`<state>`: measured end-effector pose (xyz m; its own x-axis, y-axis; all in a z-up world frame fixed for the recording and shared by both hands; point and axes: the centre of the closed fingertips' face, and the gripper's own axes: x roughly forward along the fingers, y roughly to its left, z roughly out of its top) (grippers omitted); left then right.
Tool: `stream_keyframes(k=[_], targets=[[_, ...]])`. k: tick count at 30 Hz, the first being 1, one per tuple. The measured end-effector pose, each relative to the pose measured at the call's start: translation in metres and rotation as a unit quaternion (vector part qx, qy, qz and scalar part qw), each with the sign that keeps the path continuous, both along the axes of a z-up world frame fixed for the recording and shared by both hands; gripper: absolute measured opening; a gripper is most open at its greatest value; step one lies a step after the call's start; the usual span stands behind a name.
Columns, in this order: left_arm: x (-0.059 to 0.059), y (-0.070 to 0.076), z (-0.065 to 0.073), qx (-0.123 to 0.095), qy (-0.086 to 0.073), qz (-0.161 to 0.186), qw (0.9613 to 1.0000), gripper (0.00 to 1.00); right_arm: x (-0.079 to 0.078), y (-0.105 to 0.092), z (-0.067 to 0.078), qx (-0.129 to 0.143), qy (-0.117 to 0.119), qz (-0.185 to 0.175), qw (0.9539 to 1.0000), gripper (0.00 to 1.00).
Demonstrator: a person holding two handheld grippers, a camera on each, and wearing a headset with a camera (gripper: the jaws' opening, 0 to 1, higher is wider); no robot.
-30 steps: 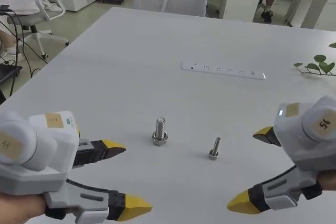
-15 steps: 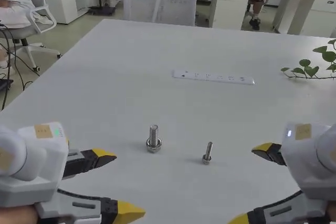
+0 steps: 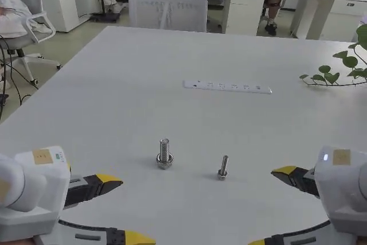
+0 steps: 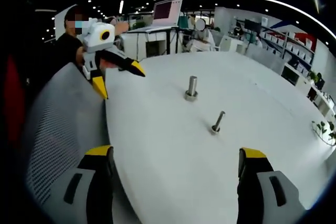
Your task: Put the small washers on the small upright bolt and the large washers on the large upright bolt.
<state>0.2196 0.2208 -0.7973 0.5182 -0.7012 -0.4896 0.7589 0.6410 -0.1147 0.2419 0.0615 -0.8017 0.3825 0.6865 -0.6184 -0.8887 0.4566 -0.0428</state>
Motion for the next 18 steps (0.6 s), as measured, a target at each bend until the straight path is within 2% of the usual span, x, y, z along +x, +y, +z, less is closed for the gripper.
stream_keyframes(k=[2, 4, 18], targets=[[-0.0008, 0.0, -0.0002, -0.002, 0.001, 0.001, 1.0, 0.73, -0.0015, 0.0013, -0.0012, 0.007, 0.008, -0.004, 0.9999, 1.0], [-0.0015, 0.0, -0.0007, -0.002, 0.001, 0.001, 1.0, 0.73, -0.0002, 0.0015, -0.001, 0.01, -0.001, -0.004, 0.9999, 0.99], [-0.0034, 0.0004, -0.0034, -0.005, 0.003, 0.002, 1.0, 0.73, 0.001, 0.0013, -0.0026, 0.006, 0.0, -0.009, 0.9999, 0.99]])
